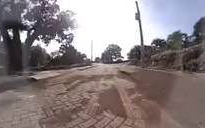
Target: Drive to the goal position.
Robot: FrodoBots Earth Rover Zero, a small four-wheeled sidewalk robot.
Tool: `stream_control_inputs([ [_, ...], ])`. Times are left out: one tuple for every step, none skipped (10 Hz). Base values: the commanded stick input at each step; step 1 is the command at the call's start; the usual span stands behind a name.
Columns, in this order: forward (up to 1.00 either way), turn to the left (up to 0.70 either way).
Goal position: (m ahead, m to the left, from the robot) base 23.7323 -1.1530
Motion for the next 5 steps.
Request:
stream_control_inputs([
  [1.00,0.00],
  [1.00,0.00],
  [1.00,0.00],
  [1.00,0.00],
  [1.00,0.00],
])
